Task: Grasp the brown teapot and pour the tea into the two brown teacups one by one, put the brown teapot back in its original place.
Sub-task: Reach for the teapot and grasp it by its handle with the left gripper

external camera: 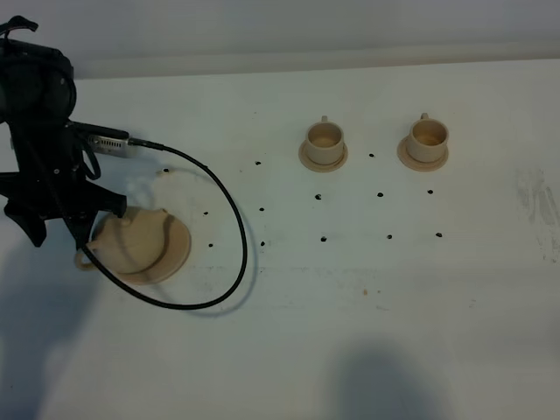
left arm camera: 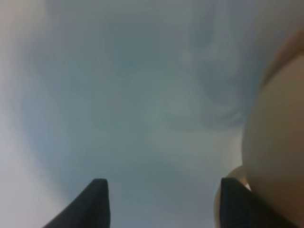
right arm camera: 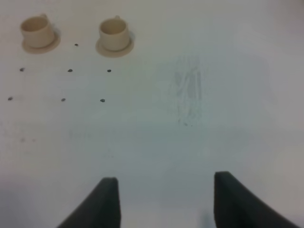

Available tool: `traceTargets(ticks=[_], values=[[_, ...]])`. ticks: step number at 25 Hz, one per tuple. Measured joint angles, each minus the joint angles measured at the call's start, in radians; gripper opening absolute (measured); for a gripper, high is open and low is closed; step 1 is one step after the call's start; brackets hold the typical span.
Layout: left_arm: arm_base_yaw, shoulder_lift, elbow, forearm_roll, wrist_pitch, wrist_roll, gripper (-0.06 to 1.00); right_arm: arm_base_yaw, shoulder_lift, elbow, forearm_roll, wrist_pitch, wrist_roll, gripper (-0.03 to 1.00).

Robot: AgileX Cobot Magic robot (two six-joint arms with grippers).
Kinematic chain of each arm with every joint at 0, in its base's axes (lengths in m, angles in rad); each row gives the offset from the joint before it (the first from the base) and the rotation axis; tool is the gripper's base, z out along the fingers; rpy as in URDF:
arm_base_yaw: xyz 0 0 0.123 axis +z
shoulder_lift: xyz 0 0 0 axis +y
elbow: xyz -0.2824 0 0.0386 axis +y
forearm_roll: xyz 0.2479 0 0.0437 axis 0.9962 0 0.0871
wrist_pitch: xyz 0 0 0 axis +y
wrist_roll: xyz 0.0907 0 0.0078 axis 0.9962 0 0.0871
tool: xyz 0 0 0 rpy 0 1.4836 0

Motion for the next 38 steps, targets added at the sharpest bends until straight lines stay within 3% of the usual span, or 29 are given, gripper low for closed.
traceTargets(ticks=[21,27,34,38], values=[[0.000,-0.102,0.113,-0.078,0.000,0.019,0.48,0.000,0.000,0.000,-0.001,0.000,0.000,0.43],[0.000,-0.199,0.114,-0.110,0.000,0.121,0.48,0.000,0.000,0.000,-0.001,0.000,0.000,0.43],[-0.010,-0.225,0.114,-0.262,0.000,0.356,0.48,0.000,0.000,0.000,-0.001,0.000,0.000,0.43],[-0.044,-0.225,0.114,-0.218,0.000,0.403,0.48,0.000,0.000,0.000,-0.001,0.000,0.000,0.43]])
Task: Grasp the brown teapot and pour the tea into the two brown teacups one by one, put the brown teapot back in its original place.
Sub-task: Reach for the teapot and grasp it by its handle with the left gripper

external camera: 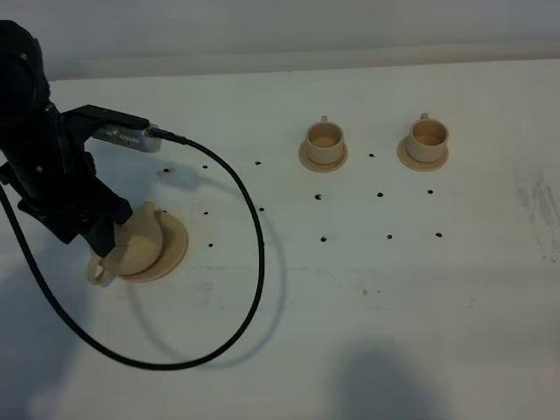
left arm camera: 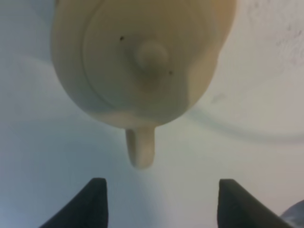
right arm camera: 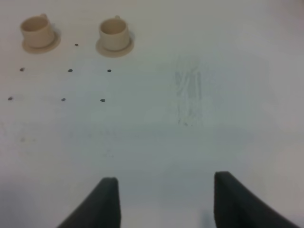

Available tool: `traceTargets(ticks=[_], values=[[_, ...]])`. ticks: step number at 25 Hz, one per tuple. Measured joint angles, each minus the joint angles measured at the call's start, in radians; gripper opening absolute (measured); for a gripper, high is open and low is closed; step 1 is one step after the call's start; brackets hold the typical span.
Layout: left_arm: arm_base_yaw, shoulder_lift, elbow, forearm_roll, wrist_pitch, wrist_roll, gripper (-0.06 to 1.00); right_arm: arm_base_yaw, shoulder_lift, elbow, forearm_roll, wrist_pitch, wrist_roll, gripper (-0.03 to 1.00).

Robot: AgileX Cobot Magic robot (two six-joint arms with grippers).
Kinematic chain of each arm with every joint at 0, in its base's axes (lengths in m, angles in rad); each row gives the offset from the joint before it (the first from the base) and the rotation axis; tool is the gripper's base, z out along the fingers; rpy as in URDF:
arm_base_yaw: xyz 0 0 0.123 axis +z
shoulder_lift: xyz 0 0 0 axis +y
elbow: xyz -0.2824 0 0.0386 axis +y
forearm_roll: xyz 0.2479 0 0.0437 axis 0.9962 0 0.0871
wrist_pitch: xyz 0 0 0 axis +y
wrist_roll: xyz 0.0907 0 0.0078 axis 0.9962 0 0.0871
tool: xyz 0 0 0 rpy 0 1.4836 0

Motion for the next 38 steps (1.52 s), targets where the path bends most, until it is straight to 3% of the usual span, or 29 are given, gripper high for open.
traceTargets(ticks=[6,13,21,38], values=[[-0.060,0.000,0.000,0.102,0.000,-0.041,0.48,0.000,0.000,0.000,0.000,0.000,0.000,0.43],[-0.110,0.061,0.001,0.130,0.000,-0.079,0.48,0.000,0.000,0.000,0.000,0.000,0.000,0.43],[-0.114,0.089,0.002,0.181,0.000,-0.104,0.48,0.000,0.000,0.000,0.001,0.000,0.000,0.43],[-0.115,0.150,-0.032,0.204,0.000,-0.120,0.48,0.000,0.000,0.000,0.001,0.000,0.000,0.43]])
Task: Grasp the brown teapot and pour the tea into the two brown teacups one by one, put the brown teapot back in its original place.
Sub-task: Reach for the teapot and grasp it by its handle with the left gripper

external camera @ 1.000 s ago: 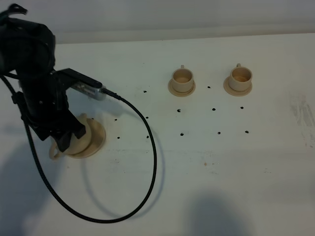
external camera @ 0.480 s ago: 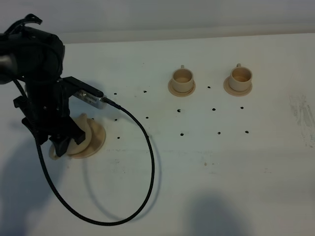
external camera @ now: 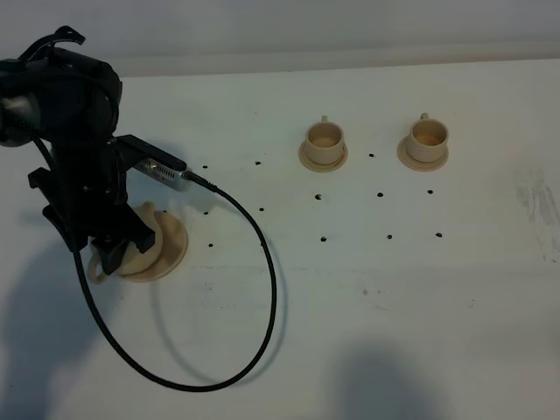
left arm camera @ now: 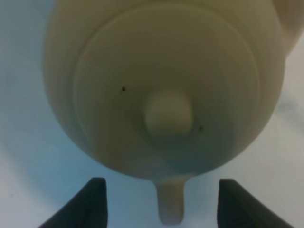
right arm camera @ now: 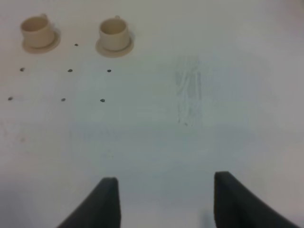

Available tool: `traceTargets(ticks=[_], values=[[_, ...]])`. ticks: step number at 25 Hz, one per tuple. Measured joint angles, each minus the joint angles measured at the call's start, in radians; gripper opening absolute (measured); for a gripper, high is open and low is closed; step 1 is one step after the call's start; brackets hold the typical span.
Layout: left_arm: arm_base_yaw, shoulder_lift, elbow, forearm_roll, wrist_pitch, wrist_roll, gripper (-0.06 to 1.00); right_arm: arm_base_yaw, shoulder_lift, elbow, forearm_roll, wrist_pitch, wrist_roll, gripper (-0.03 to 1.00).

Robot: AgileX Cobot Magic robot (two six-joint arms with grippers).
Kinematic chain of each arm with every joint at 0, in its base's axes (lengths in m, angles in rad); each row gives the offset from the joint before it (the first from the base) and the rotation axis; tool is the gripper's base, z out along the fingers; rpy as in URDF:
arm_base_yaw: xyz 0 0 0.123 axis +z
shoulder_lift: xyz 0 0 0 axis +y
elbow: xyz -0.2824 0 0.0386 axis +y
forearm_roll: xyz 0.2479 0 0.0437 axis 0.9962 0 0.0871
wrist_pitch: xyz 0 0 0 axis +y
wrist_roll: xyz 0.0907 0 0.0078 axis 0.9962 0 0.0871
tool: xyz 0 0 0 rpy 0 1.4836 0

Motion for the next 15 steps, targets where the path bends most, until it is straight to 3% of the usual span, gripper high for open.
traceTargets(ticks=[15], values=[[0.000,0.000,-0.004,0.027,0.000,-0.003,0.48,0.000,0.000,0.000,0.000,0.000,0.000,0.43]])
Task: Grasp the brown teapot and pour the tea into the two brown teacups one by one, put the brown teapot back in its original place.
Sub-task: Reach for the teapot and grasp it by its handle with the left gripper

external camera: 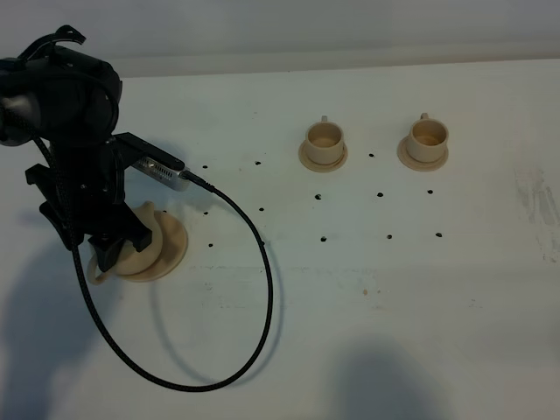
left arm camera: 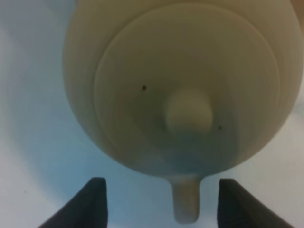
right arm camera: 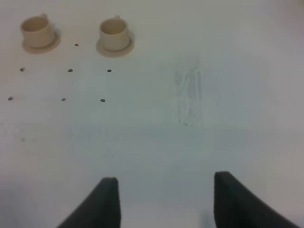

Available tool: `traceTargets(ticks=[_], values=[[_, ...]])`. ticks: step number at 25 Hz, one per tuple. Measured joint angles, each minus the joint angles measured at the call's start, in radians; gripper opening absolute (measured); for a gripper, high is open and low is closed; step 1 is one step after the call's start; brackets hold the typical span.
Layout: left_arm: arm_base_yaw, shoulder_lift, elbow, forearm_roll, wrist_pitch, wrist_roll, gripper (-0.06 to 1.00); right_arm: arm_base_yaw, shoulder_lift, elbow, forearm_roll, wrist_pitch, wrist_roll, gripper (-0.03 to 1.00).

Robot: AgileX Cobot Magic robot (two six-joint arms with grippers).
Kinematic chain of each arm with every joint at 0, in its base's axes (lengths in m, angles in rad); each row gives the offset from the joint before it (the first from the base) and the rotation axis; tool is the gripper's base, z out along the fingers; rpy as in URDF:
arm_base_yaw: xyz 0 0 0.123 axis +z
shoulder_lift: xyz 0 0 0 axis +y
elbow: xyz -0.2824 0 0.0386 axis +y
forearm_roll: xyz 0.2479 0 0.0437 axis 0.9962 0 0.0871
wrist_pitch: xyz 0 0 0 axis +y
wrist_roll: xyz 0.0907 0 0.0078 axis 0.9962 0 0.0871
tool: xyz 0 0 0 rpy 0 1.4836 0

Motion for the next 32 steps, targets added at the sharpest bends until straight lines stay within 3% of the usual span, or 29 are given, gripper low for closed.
traceTargets(ticks=[32], values=[[0.000,0.000,0.000,0.007,0.000,-0.007,0.48,0.000,0.000,0.000,0.000,0.000,0.000,0.43]])
